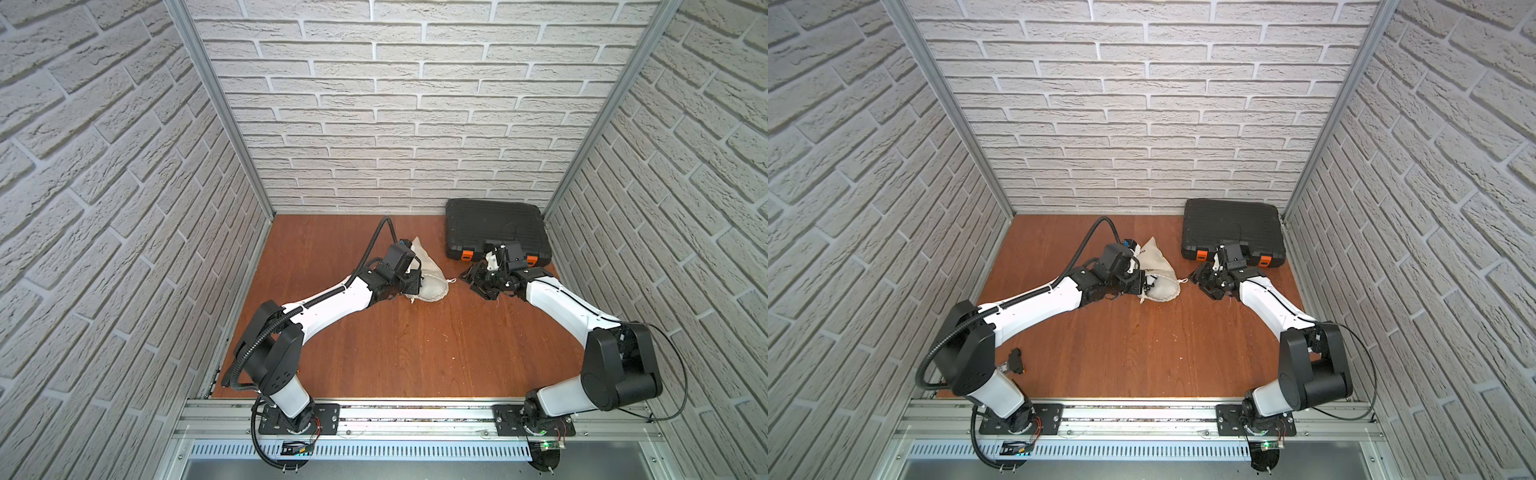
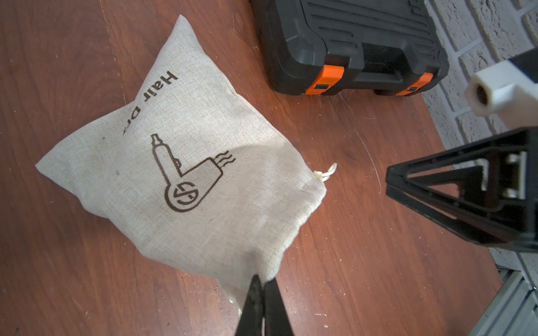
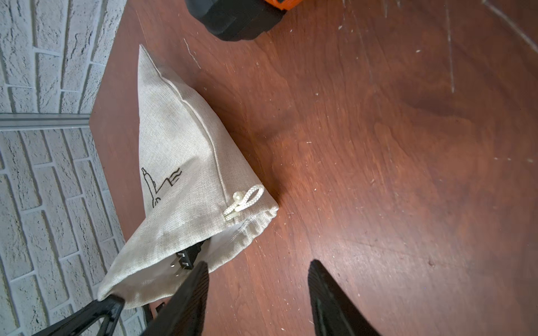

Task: Pack away hair dryers
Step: Pull the drawstrings on both sides of the drawstring bag.

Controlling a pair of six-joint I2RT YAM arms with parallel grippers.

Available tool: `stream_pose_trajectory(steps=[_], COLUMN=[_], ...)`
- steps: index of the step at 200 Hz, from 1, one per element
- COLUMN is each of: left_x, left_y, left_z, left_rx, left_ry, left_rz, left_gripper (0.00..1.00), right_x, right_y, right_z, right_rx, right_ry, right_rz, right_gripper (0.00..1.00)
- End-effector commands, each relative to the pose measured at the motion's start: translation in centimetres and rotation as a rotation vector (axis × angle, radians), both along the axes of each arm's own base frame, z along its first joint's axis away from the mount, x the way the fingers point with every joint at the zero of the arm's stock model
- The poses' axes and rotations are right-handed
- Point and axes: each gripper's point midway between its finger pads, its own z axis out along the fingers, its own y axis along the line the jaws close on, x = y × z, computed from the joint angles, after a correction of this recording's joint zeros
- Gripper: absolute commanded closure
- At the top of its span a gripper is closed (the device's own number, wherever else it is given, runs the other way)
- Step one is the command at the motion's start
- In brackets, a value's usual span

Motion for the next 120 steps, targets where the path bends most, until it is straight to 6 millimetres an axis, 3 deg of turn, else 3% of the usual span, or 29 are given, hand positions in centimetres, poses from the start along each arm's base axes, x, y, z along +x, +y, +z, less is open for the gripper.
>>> stream_pose_trajectory(steps=[1,120], left_x=[0.0,-0.6], left_y=[-1.1,-1.7], left_z=[0.5,0.2], left_rx=[-0.017,-0.017], left_ry=[-0.034,-0.036], left_rz=[-0.031,-0.053], left_gripper=[1.0,1.0], right_x=[1.3,4.6], right_y=[0.5,2.3], right_z=[-0.3,-3.6], right_rx=[0.039,0.136], right_ry=[-0.027,0.036], right_rz=[-0.006,-0.075], right_gripper=[0.42,0.41])
